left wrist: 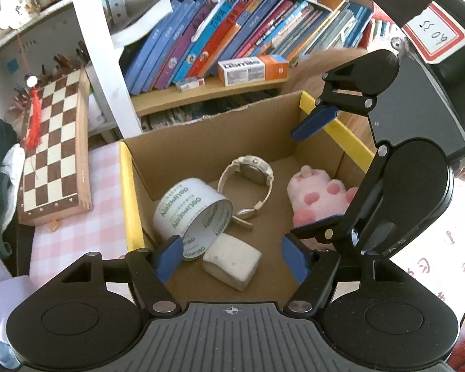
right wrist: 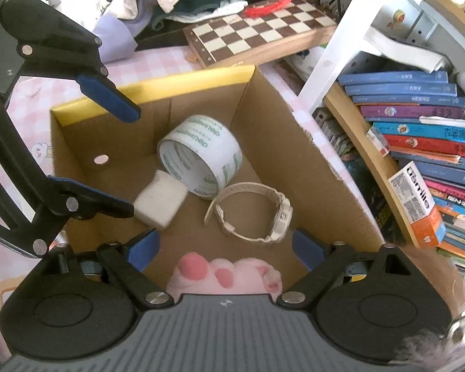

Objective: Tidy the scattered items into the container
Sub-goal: 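Withdraw both tools from the yellow box back over the table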

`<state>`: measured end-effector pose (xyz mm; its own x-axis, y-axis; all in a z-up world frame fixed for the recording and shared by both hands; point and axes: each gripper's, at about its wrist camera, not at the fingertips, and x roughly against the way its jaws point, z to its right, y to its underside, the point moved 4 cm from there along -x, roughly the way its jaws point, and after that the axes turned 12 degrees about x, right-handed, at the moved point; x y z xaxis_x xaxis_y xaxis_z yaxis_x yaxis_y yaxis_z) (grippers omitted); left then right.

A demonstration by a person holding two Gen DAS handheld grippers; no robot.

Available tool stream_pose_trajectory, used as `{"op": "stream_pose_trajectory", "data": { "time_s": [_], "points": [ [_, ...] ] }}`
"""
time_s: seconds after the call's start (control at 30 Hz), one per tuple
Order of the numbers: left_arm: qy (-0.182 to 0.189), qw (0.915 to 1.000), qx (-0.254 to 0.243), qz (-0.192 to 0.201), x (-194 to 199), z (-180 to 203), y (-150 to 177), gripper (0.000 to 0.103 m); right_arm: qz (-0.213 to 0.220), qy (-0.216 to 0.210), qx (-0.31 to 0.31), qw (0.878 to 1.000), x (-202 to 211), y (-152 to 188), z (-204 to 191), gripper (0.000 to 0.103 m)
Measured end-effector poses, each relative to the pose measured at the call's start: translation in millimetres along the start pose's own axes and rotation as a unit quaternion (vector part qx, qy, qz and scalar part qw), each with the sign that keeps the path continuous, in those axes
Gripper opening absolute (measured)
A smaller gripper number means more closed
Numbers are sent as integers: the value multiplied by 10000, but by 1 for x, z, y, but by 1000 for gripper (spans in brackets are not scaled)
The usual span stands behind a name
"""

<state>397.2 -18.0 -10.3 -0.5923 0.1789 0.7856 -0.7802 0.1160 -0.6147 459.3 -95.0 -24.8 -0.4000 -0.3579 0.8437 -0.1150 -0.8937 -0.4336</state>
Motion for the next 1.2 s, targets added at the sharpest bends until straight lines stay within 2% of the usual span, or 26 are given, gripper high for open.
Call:
{"op": "stream_pose_trajectory", "data": {
  "time_s": [0.33,0.63,0.9,1.2],
  "points": [
    [30,9989,161,444,36,1,7,75,361,189,-74,9991,37,-8,-12,93],
    [211,9949,366,918,78,0,20,77,857,407,-577,9938,86,-5,-25,93],
    [160,9905,393,1309,107,0,40,80,1314,732,-1323,9797,123,3,-44,93],
    [234,9845,522,1659,140,-2,70,83,1498,1291,-2046,9587,156,22,-80,93]
  ]
}}
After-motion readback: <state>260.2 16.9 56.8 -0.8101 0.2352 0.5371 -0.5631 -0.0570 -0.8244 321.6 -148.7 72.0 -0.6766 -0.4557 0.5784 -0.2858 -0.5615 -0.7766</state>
